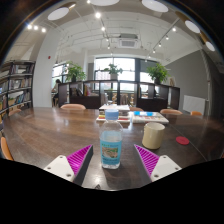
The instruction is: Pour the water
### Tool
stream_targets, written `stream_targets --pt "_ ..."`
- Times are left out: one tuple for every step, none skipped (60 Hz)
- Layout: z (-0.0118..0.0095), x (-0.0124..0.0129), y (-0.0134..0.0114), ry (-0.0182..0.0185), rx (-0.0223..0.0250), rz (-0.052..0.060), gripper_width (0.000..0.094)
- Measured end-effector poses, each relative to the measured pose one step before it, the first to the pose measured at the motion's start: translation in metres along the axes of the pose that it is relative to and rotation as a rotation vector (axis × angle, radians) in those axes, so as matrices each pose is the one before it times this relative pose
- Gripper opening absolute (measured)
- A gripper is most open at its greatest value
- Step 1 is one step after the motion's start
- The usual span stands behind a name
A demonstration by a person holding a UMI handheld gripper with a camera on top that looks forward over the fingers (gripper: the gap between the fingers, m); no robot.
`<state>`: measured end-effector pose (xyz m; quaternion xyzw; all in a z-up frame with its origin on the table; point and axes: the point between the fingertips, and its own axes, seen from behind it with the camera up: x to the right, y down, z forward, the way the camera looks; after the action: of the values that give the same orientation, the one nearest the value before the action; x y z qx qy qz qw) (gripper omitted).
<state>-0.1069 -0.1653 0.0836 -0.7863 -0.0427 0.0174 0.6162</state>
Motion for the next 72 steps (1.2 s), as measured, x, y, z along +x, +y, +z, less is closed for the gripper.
stream_targets --pt "0.0047 -0.00161 -0.002 -0.00215 0.00517 0.0049 0.0828" --pt "0.00477 -0.00121 -0.00195 -0.00204 0.00487 0.0033 0.0827" --pt "0.00447 -0.00129 -0.00156 -0.00284 0.00301 0.0028 0.0824" --pt "0.00481 -0.00187 -0.00103 -0.00416 0.00033 0.0033 0.0826" --pt "0.00479 -0.00163 -0.00043 -0.00355 -0.0004 0.0032 0.0826" --pt "0.00509 -0.00105 -0.0008 -0.00229 0.0002 0.0027 0.0826" --pt "0.00482 -0.00007 -0.00104 -0.00037 0.00133 0.0022 0.0828" --pt "0.00477 0.00014 -0.00048 0.00165 0.00103 0.002 0.0827" --pt "0.00445 0.0004 0.00048 0.00195 -0.00114 0.0025 0.0824" --pt "0.00721 -0.00172 0.00251 0.00206 -0.00331 0.0028 0.0819" --pt "0.00464 0.00015 0.00108 0.0025 -0.0048 0.0019 0.0808" --pt "0.00362 -0.00013 0.00036 0.00147 -0.00344 0.0013 0.081" --pt "0.00304 -0.00023 0.00023 -0.00067 -0.0013 0.0005 0.0798" --pt "0.00267 -0.0005 -0.00043 -0.00084 0.00102 0.0006 0.0778" --pt "0.00332 -0.00028 -0.0004 0.0 0.00311 0.0013 0.0762" --pt "0.00234 0.00032 -0.00029 0.00138 0.00424 0.0025 0.074" --pt "0.00184 0.0001 -0.00059 0.00198 0.00492 0.0036 0.0712" --pt "0.00197 -0.00017 -0.00048 0.0007 0.00572 0.0039 0.0695" --pt "0.00554 0.00423 -0.00539 -0.00056 0.00305 0.0038 0.0675" --pt "0.00018 -0.00233 0.00544 0.00225 0.00486 0.0039 0.0651" --pt "0.00082 0.00033 0.00067 0.00196 0.00198 0.0033 0.0627" --pt "0.00073 0.00073 0.00029 0.00316 0.00033 0.0034 0.0592" --pt "0.00105 0.0009 0.00066 0.00382 0.00024 0.0036 0.0549" --pt "0.00056 0.0004 0.00041 0.00226 0.0015 0.0026 0.0506" --pt "0.00355 0.00292 -0.00192 0.00551 0.00508 -0.0009 0.0471" --pt "-0.0005 0.00005 0.00026 0.00139 0.006 -0.0054 0.0462" --pt "-0.00118 -0.00215 0.00038 -0.00564 0.00348 -0.0025 0.0457" --pt "-0.00098 -0.00196 0.00068 -0.00789 -0.00013 -0.0016 0.0448" --pt "-0.00065 -0.00141 0.0008 -0.00589 -0.00089 -0.0008 0.0436" --pt "-0.00026 -0.00089 0.00009 -0.00359 0.00101 -0.0006 0.0434" --pt "-0.00029 -0.00036 0.00003 -0.00178 0.00025 0.001 0.0413" --pt "-0.00008 0.00027 -0.00009 0.00134 0.00073 -0.0012 0.0407" --pt "-0.00015 -0.00002 -0.00051 0.00059 0.00239 -0.0019 0.0403" --pt "0.00031 0.00034 0.00045 0.00058 -0.0004 -0.0019 0.0375" --pt "-0.00035 -0.00027 0.00028 -0.00034 -0.00035 -0.0042 0.0372" --pt "0.00011 0.00003 0.00026 0.00042 0.00059 -0.0029 0.0351" --pt "0.00011 0.00025 0.00005 0.0023 -0.00082 -0.0024 0.0344" --pt "-0.00035 -0.00022 -0.00053 0.00067 0.00149 -0.0015 0.034" --pt "0.00009 0.00071 -0.00001 0.00236 0.00069 -0.0009 0.0325" --pt "0.00012 -0.00019 -0.0002 0.0011 0.00041 -0.0005 0.0322" --pt "-0.00021 -0.00016 -0.00026 -0.00034 0.00127 0.0007 0.0321" --pt "0.00026 0.00049 0.00003 0.0006 0.00007 0.0014 0.0321" --pt "0.00037 0.00013 0.00005 0.00054 -0.00128 0.0027 0.0322" --pt "0.00008 0.00023 -0.00021 0.00017 -0.00102 0.0039 0.0321" --pt "-0.00029 -0.00011 -0.00061 -0.00081 0.00073 0.0025 0.0324" --pt "0.00011 -0.00032 -0.00052 -0.00206 0.00159 0.0019 0.0322" --pt "0.00022 -0.0003 -0.00043 -0.0029 0.00209 0.0015 0.0321" --pt "0.00046 0.00052 0.00025 -0.00097 -0.00051 0.004 0.0322" --pt "0.00053 0.00121 0.00098 0.00058 -0.00549 0.0082 0.0325" --pt "0.00221 0.00332 -0.00235 -0.00324 0.00526 0.0107 0.032" --pt "0.00112 0.00007 -0.00018 -0.00183 0.00139 0.0073 0.0323" --pt "0.0006 -0.00045 -0.00044 -0.00362 0.00007 0.008 0.0323" --pt "0.00121 0.00054 -0.0004 -0.00191 -0.00149 0.0142 0.0322" --pt "0.00133 0.00047 -0.00108 -0.00014 -0.00257 0.0218 0.0322" --pt "0.00158 0.00027 -0.00095 -0.00094 -0.00324 0.0244 0.0325" --pt "0.00177 -0.00024 -0.0021 -0.00348 -0.00079 0.0228 0.0322" --pt "0.00235 -0.00045 -0.00293 -0.00403 0.00222 0.0198 0.0321" --pt "0.00251 0.00001 -0.00314 -0.00293 0.00319 0.0221 0.0322" --pt "0.00308 0.00038 -0.00291 -0.00102 0.00192 0.0279 0.0321" --pt "0.00183 -0.00153 -0.00124 0.00267 -0.00126 0.0315 0.0321" --pt "0.0053 0.00438 -0.00486 -0.0029 0.00035 0.035 0.0322" --pt "0.00366 0.00061 -0.00397 -0.00357 0.00123 0.0357 0.0322" --pt "0.00351 -0.00071 -0.00462 -0.00639 0.0048 0.0342 0.0322" --pt "0.00336 -0.00102 -0.0054 -0.00772 0.0083 0.0347 0.0323" --pt "0.00367 -0.00065 -0.00541 -0.00674 0.00928 0.0389 0.0319" --pt "0.00379 -0.00085 -0.00519 -0.00597 0.00821 0.0439 0.032" --pt "0.003 -0.00083 -0.0052 -0.00727 0.00692 0.0455 0.0321" --pt "0.00275 -0.00123 -0.00469 -0.00797 0.00634 0.0451 0.0321" --pt "0.00277 -0.00123 -0.00486 -0.00844 0.00727 0.0445 0.0321" --pt "0.0017 -0.00158 -0.00539 -0.00786 0.00925 0.0439 0.032" --pt "0.00071 -0.00546 -0.00514 -0.00355 0.00959 0.0413 0.0319" --pt "0.0021 -0.0001 -0.00147 -0.00624 0.01529 0.0393 0.0319"
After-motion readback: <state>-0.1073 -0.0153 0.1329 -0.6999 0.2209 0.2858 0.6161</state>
